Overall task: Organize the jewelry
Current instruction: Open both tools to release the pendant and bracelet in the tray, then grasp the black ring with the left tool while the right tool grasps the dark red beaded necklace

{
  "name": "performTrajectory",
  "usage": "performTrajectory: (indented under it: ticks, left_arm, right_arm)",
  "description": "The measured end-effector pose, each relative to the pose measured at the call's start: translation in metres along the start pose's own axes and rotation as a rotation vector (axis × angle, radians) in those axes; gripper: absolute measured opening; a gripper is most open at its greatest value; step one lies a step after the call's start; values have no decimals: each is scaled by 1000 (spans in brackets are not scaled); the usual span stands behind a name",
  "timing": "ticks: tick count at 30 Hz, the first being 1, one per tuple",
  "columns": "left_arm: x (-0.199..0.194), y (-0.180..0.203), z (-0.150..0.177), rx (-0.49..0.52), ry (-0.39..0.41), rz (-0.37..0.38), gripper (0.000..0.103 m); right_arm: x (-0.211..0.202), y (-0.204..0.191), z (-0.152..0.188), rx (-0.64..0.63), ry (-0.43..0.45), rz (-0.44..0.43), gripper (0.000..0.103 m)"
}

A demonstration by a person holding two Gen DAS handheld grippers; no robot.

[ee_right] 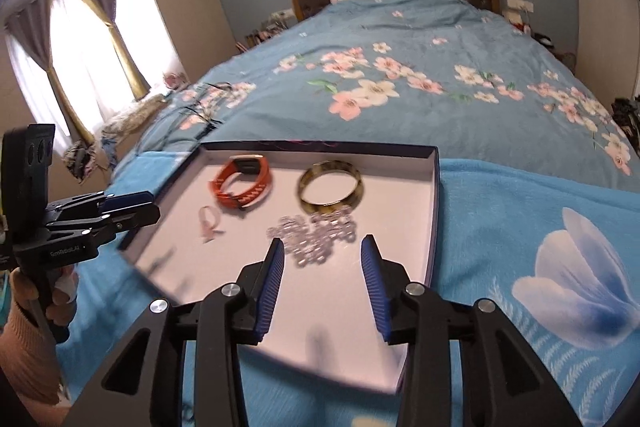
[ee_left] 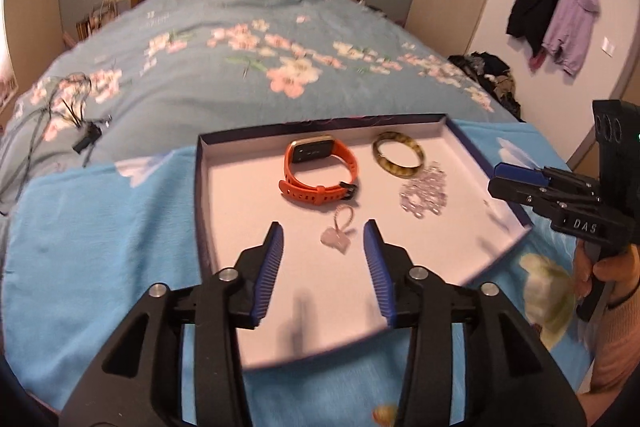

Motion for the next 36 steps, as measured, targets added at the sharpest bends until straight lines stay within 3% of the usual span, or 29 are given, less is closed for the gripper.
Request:
performTrajectory:
  ticks: [5, 11, 20, 30, 36]
  left_arm:
    - [-36, 15, 29, 69, 43, 20, 46]
    - [-54, 25, 71, 91, 35, 39, 48]
    - [-58, 53, 115, 138, -5, 87, 48]
    - [-46, 87, 128, 214, -54, 166, 48]
    - [-24, 106, 125, 260, -116, 155, 45]
  right_arm:
    - [-31, -22, 21, -75, 22, -49, 39]
    - [-49, -43, 62, -152, -20, -62, 39]
    - [-52, -44, 102, -127, -88, -70, 34]
    - [-55, -43, 113, -132, -101, -38, 28]
    - [-60, -35, 119, -111, -102, -30, 21]
Point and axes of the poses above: each gripper's, at about its wrist camera, not at the fingertips, and x roughly the way its jaws point, y to its right, z to its underside, the point moved 2 cm from there along x, roughly the way its jaws point, and after that the axes turned 2 degrees about -x, right-handed, at the moved point
